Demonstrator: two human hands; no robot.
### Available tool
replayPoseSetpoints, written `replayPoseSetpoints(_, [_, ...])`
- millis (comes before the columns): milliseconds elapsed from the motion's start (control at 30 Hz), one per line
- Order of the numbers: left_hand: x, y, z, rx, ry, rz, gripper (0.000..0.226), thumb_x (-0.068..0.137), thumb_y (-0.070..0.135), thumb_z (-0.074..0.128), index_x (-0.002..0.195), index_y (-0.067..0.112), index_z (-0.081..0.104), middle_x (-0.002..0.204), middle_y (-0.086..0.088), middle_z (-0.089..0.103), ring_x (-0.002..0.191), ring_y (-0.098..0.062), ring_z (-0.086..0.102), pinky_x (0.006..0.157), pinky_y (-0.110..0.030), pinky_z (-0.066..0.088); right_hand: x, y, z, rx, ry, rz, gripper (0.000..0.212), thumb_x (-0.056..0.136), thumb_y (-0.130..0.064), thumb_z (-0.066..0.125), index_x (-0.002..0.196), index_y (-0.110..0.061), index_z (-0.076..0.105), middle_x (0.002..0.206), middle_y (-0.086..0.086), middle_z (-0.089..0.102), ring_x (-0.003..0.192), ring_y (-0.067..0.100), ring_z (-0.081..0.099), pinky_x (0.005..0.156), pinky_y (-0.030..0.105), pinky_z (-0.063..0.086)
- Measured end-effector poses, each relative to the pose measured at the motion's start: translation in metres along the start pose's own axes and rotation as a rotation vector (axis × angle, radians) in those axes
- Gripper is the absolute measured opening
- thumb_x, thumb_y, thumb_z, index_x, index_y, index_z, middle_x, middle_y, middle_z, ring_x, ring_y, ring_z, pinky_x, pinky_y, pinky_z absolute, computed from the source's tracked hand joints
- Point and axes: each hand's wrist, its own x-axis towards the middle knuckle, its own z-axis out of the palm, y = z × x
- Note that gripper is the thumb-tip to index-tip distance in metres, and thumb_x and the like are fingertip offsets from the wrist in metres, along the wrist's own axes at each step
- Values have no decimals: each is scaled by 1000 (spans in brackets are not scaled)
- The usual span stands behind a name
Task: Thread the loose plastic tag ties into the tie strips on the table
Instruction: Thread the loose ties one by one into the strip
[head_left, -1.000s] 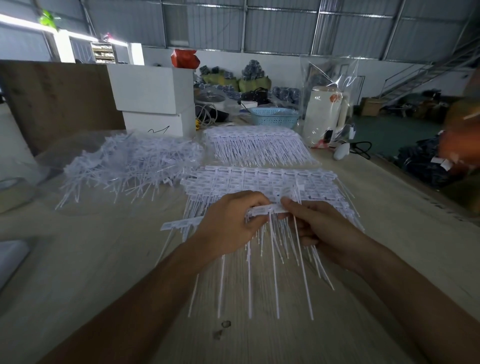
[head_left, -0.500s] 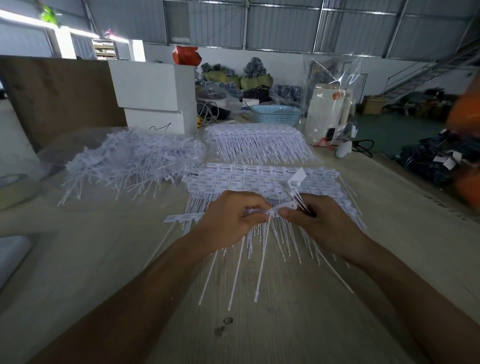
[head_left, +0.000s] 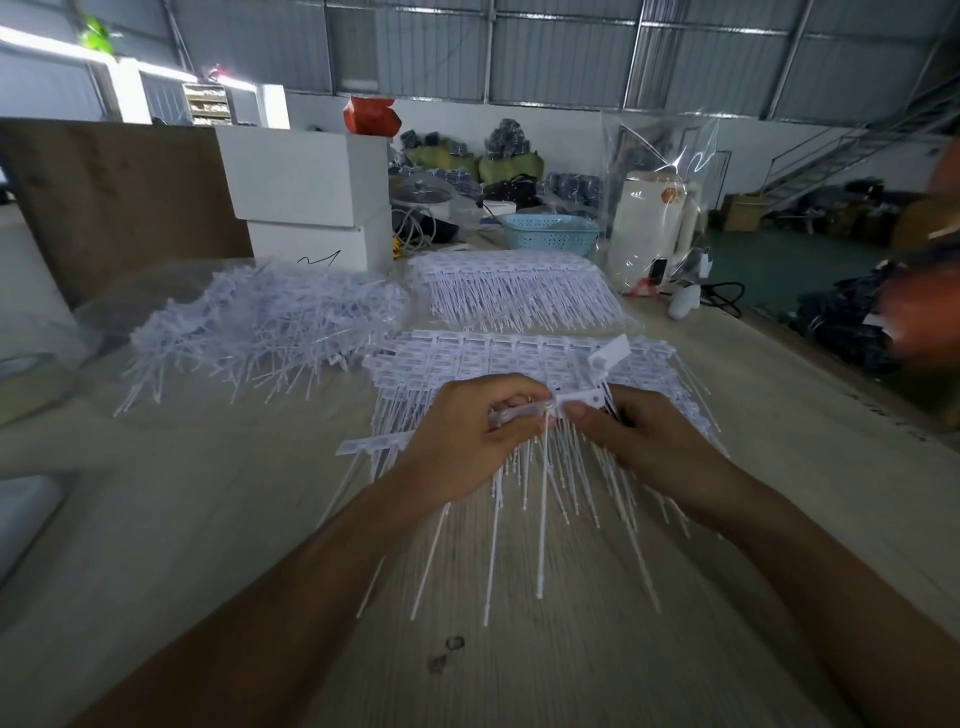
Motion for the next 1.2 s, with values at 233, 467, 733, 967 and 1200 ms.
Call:
replayPoseSetpoints(233, [-2, -6, -5, 217, -149, 110, 26, 97, 19, 61, 121, 21, 72, 88, 10, 60, 80, -8, 58, 70, -35, 51, -3, 4, 1, -85, -99, 9, 6, 102, -33, 51, 100, -33, 57, 57, -3, 53, 47, 11, 47, 50, 29, 41])
replayPoseSetpoints(467, [0, -3, 0, 155, -75, 53, 31, 94, 14, 65, 125, 17, 69, 99, 1, 66, 90, -18, 63, 80, -39, 51, 1, 3, 0, 58, 87, 202, 33, 97, -37, 59, 83, -7, 64, 50, -7, 45, 42, 6, 38, 42, 16, 31])
replayPoseSetpoints(733, [-3, 10, 7, 23, -107, 29, 34, 99, 7, 57, 131, 15, 63, 101, 2, 64, 93, -12, 62, 83, -29, 49, -1, -7, 7, 504, -104, 388, 41, 88, -49, 63, 78, -10, 68, 58, -5, 36, 50, 9, 26, 47, 23, 19])
replayPoseSetpoints(967, [-3, 11, 2, -53, -125, 24, 32, 91, 13, 69, 118, 20, 53, 98, 11, 71, 94, -5, 68, 82, -33, 53, -2, -8, 15, 539, -60, 447, 33, 92, -35, 65, 66, -16, 61, 58, -5, 30, 48, 8, 24, 41, 19, 22])
replayPoseSetpoints(1200, [-5, -1, -2, 272, -130, 28, 39, 93, 22, 65, 131, 25, 57, 128, 5, 65, 117, -16, 60, 95, -44, 50, 0, -7, 9, 541, 37, 464, 34, 97, -35, 60, 76, -8, 61, 58, -3, 30, 47, 9, 24, 43, 21, 19])
